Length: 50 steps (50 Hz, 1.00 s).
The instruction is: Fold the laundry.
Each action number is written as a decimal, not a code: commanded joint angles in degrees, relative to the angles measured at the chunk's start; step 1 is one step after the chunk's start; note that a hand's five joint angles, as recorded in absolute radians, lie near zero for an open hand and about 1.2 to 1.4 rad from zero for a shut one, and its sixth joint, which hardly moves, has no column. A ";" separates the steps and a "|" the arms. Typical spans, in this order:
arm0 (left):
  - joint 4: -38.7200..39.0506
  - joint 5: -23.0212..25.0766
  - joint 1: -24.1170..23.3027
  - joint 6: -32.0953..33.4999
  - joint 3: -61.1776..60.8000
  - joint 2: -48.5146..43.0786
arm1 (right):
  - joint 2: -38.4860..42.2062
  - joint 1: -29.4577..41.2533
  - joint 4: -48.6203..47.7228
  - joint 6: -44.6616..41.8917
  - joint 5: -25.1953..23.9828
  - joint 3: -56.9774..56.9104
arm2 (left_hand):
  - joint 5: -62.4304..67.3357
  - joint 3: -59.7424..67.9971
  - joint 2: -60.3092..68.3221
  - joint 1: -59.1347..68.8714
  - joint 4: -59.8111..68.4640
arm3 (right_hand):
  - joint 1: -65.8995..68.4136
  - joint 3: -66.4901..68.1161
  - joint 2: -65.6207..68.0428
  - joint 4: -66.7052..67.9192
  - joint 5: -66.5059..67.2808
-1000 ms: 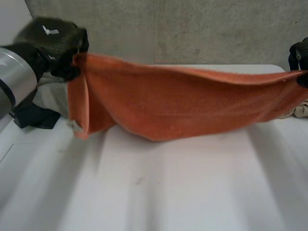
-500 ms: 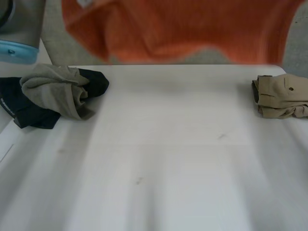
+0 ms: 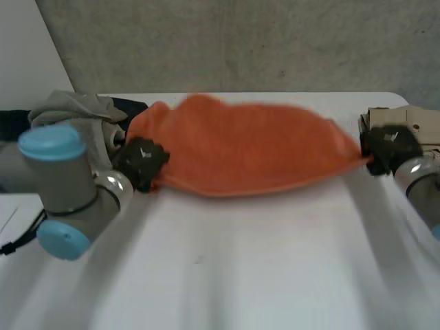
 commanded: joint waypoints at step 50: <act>-21.45 -5.79 -1.07 -12.21 22.98 -11.76 | -1.02 -1.61 0.64 -1.73 1.46 6.29 | -48.79 -49.75 -50.26 -47.75 -50.20 | 14.84 11.78 12.40 11.26 12.06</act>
